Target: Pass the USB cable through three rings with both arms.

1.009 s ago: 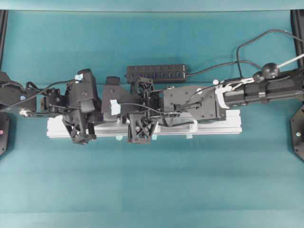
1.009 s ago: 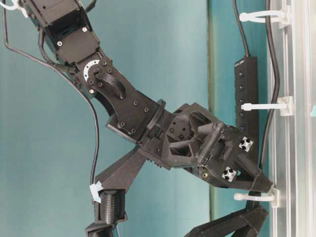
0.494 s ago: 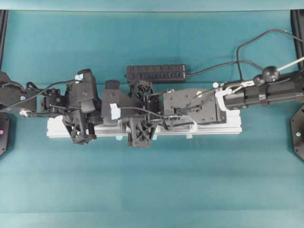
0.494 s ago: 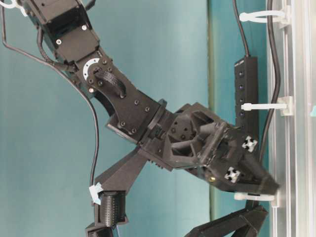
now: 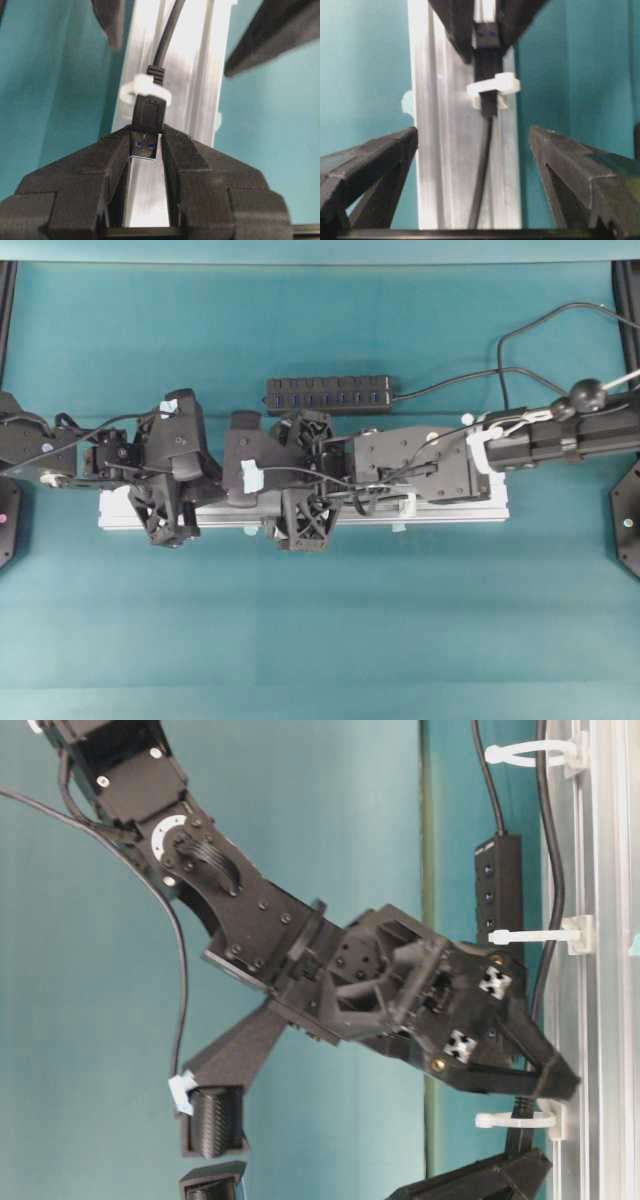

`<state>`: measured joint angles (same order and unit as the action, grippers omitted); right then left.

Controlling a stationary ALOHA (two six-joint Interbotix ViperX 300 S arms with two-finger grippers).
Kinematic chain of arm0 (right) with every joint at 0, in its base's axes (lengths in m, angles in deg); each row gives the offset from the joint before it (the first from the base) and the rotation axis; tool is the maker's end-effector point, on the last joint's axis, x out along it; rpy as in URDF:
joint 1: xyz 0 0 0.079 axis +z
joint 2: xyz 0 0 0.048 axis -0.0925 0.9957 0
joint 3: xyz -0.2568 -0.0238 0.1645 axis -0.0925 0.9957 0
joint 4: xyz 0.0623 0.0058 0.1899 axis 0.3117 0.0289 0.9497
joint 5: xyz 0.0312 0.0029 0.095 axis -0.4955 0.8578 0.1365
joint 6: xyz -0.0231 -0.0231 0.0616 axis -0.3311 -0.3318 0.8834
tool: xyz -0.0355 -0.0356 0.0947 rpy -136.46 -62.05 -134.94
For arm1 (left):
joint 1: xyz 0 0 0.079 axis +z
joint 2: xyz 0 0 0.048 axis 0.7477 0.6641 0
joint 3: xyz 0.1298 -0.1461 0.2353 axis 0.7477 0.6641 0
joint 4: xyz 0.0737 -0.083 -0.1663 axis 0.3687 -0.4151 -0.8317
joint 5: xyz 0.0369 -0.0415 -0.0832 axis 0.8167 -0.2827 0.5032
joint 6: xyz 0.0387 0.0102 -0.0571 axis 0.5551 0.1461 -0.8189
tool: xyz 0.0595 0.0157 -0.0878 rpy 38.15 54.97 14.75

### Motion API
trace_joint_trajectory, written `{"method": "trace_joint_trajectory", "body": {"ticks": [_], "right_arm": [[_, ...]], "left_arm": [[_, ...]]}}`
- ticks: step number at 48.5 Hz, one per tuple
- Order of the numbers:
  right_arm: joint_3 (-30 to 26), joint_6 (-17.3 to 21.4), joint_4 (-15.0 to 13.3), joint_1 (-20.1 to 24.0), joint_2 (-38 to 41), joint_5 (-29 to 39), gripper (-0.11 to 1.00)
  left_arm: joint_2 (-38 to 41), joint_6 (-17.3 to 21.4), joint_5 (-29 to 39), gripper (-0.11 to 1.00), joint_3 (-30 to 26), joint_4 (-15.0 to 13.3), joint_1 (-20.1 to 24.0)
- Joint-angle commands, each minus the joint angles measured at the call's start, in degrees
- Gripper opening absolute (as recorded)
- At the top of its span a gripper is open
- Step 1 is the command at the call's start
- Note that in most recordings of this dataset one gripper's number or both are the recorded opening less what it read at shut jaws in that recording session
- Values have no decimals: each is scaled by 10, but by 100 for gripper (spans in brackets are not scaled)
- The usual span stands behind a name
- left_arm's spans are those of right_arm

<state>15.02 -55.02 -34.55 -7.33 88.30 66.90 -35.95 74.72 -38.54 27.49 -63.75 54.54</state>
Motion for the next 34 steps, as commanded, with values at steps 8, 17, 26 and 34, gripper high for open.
{"method": "trace_joint_trajectory", "body": {"ticks": [8,17,26,34], "right_arm": [[-3,4,0,-3,-18,-4,83],[-3,4,0,-4,-20,-4,83],[-3,4,-1,-4,-22,-4,83],[-3,4,-2,-5,-23,-4,83]], "left_arm": [[-27,-1,16,22,8,0,-2],[-57,-2,37,22,18,1,-3],[-83,-1,54,22,26,1,-3],[-92,-2,60,22,33,1,-3]]}}
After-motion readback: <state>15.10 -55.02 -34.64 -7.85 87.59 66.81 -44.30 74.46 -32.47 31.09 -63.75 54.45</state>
